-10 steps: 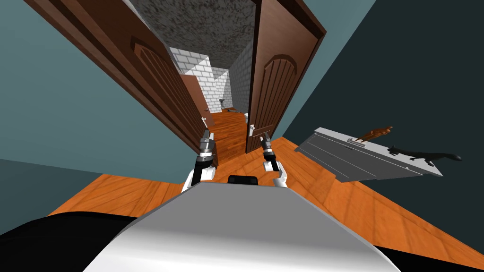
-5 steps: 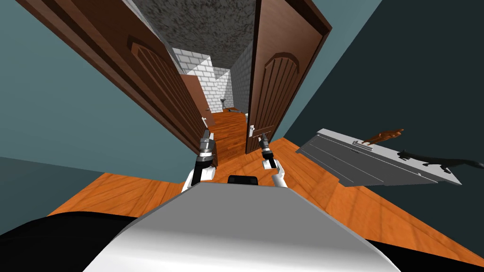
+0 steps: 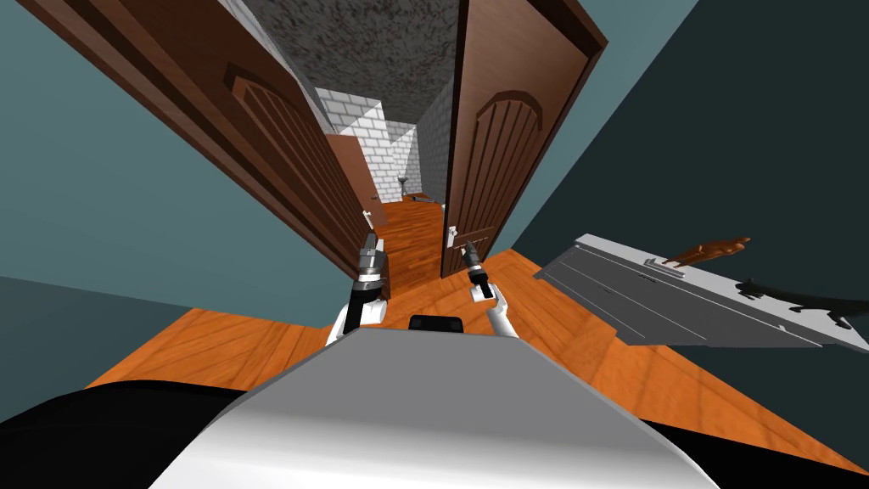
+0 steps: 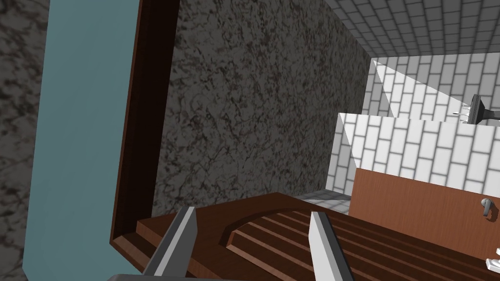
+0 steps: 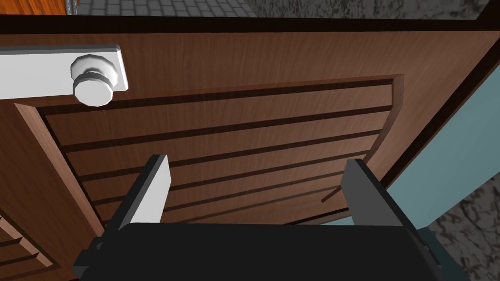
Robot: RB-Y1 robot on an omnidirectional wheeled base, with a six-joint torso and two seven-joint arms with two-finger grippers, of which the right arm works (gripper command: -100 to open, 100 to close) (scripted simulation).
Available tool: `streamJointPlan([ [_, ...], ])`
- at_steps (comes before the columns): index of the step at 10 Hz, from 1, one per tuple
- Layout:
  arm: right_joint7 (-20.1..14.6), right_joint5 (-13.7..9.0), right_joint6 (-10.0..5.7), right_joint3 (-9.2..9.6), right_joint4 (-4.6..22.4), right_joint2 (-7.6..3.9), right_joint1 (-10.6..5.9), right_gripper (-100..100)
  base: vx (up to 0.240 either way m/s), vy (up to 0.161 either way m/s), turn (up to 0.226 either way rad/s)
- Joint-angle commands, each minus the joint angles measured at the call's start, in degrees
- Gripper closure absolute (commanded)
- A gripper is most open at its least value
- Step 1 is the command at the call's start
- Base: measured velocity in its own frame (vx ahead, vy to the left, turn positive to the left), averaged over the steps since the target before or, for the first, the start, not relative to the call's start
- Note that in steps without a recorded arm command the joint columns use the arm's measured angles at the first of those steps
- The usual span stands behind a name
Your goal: Push the door open
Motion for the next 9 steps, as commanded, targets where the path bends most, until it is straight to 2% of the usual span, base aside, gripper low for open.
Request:
streamJointPlan([
  [1, -0.55, 0.38, -0.31, 0.08, 2.81, -0.04, -0.92, -100, 0.037, -0.045, 0.031],
  [2, -1.70, 1.04, -0.65, 0.19, 4.22, -0.45, -2.67, -100, 0.050, -0.060, 0.064],
  [3, -1.70, 1.04, -0.65, 0.19, 5.72, -0.45, -2.67, -100, 0.047, -0.052, 0.031],
  [4, -1.70, 1.04, -0.65, 0.19, 5.96, -0.45, -2.67, -100, 0.016, -0.023, -0.006],
  [5, -2.85, 1.69, -0.98, 0.29, 8.24, -0.85, -4.41, -100, 0.030, -0.050, 0.058],
  [6, -2.85, 1.69, -0.98, 0.29, 9.09, -0.85, -4.41, -100, 0.031, -0.048, 0.041],
  [7, -3.98, 2.34, -1.31, 0.40, 10.96, -1.25, -6.13, -100, 0.036, -0.042, 0.062],
  [8, -3.98, 2.34, -1.31, 0.40, 12.18, -1.25, -6.13, -100, 0.033, -0.047, 0.029],
  [9, -5.05, 2.95, -1.63, 0.50, 14.38, -1.62, -7.77, -100, 0.043, -0.064, 0.049],
])
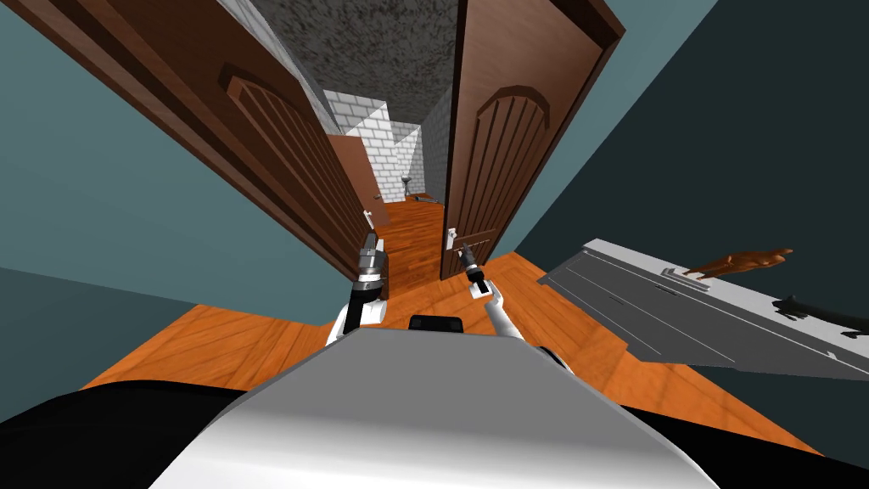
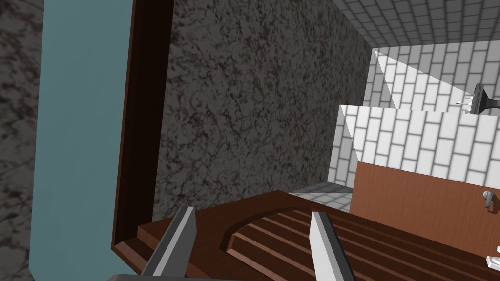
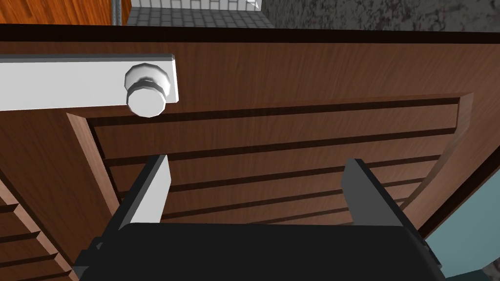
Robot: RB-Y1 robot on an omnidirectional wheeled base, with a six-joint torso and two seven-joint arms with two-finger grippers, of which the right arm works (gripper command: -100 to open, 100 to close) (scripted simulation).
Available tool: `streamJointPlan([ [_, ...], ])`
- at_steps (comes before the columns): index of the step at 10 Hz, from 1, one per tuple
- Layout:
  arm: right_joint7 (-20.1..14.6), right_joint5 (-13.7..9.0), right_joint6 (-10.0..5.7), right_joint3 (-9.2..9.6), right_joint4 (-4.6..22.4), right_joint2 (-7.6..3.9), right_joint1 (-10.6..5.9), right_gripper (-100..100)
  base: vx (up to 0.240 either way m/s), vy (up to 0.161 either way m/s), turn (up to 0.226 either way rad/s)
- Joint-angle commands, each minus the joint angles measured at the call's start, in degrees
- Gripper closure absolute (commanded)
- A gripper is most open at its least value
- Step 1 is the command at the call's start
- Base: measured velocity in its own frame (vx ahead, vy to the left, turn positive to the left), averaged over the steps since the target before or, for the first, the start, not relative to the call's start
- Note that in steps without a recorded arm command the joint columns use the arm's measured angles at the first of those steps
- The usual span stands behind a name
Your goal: Push the door open
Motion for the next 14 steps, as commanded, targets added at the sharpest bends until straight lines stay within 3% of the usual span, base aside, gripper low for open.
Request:
streamJointPlan([
  [1, -0.63, 0.32, -0.09, 0.06, 1.94, -0.16, -0.80, -100, 0.039, -0.051, 0.036],
  [2, -1.71, 0.94, -0.40, 0.16, 3.97, -0.53, -2.44, -100, 0.049, -0.058, 0.049],
  [3, -1.71, 0.94, -0.40, 0.16, 4.88, -0.53, -2.44, -100, 0.043, -0.047, 0.034],
  [4, -2.71, 1.51, -0.70, 0.26, 6.77, -0.87, -3.97, -100, 0.038, -0.042, 0.047],
  [5, -2.71, 1.51, -0.70, 0.26, 7.63, -0.87, -3.97, -100, 0.031, -0.042, 0.027],
  [7, -4.64, 2.61, -1.26, 0.43, 11.68, -1.52, -6.90, -100, 0.045, -0.064, 0.063],
  [8, -4.64, 2.61, -1.26, 0.43, 12.90, -1.52, -6.90, -100, 0.046, -0.056, 0.034],
  [10, -6.31, 3.57, -1.75, 0.59, 16.61, -2.07, -9.45, -100, 0.062, -0.062, 0.052],
  [11, -6.31, 3.57, -1.75, 0.59, 17.48, -2.07, -9.45, -100, 0.047, -0.059, 0.028],
  [14, -8.35, 4.73, -2.35, 0.78, 22.67, -2.74, -12.56, -100, 0.039, -0.055, 0.049],
])
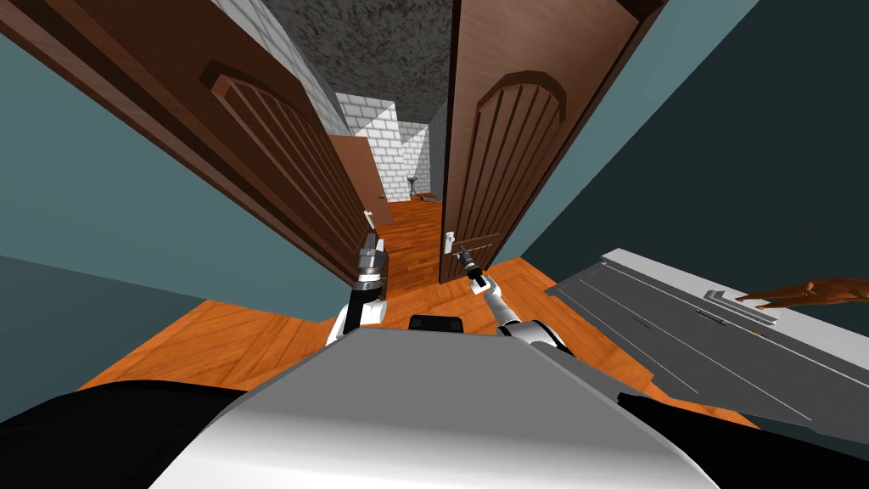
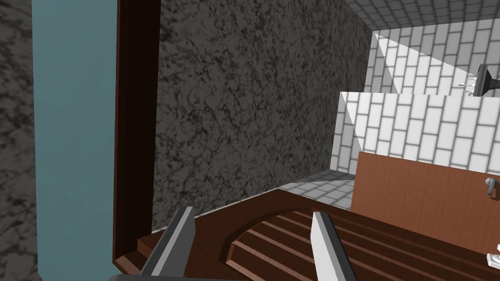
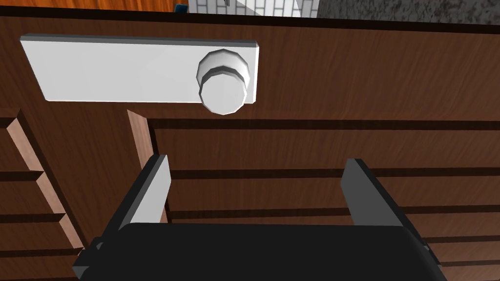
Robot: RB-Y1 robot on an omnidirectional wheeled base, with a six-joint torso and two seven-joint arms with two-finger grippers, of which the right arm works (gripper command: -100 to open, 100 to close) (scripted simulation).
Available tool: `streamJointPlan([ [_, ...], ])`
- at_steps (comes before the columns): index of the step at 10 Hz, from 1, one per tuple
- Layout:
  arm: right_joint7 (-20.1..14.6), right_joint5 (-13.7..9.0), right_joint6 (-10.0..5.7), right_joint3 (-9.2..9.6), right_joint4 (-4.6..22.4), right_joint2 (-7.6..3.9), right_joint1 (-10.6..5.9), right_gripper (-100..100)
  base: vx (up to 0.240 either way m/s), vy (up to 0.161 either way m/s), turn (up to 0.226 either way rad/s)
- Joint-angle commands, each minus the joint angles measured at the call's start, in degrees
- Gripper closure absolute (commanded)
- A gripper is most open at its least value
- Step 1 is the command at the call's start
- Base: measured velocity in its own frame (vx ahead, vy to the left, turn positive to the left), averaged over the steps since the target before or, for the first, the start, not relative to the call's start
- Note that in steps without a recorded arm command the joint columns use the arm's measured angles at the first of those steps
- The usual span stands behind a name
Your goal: Push the door open
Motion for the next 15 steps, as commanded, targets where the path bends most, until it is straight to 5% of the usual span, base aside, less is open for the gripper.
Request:
streamJointPlan([
  [1, -0.41, 0.24, -0.16, 0.00, 1.64, -0.04, -0.70, -100, 0.033, -0.036, 0.014],
  [5, -2.11, 1.21, -0.66, 0.16, 6.29, -0.59, -3.29, -100, 0.034, -0.042, 0.032],
  [15, -0.24, 0.33, -0.15, -1.03, 6.40, 0.30, -3.30, -100, 0.157, 0.045, 0.027],
])
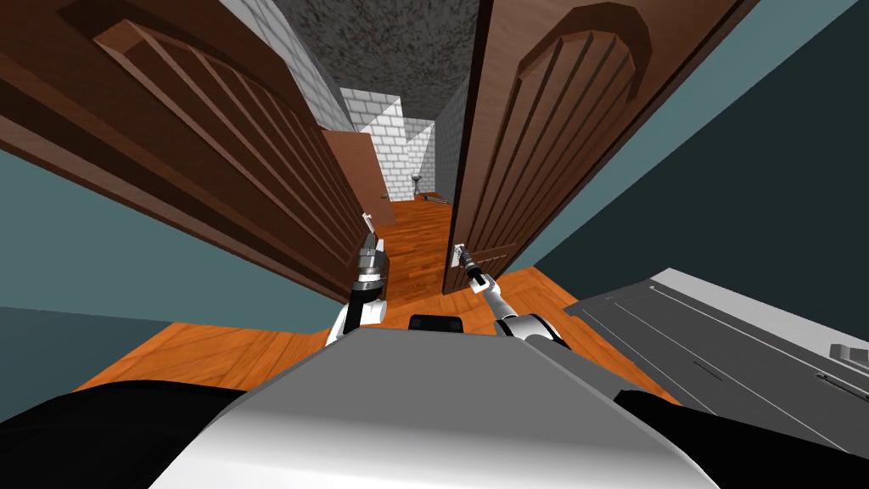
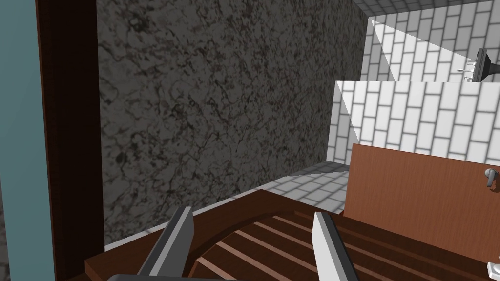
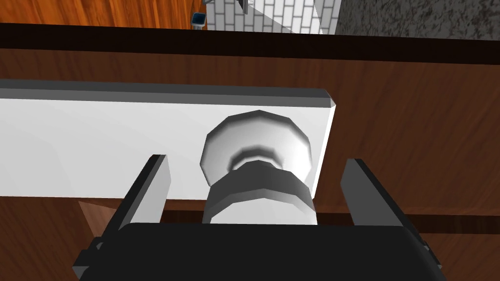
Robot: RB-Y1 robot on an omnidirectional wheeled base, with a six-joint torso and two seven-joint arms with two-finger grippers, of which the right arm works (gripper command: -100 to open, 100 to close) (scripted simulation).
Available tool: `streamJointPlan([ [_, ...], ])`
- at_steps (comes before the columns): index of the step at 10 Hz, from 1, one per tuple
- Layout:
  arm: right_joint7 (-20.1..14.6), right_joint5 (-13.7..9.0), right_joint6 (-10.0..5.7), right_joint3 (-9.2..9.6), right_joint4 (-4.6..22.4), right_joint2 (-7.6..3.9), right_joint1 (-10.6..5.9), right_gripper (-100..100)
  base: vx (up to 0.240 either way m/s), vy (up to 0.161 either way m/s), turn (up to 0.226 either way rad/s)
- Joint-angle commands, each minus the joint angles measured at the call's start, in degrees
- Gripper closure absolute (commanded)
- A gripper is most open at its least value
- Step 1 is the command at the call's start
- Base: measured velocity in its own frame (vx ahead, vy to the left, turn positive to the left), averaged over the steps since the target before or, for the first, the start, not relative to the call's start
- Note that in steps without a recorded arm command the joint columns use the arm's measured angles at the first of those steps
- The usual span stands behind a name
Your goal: Push the door open
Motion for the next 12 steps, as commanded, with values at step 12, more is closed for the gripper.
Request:
streamJointPlan([
  [12, 1.51, -1.02, 0.38, -2.37, 0.29, -0.34, -0.11, 100, 0.069, 0.040, -0.013],
])
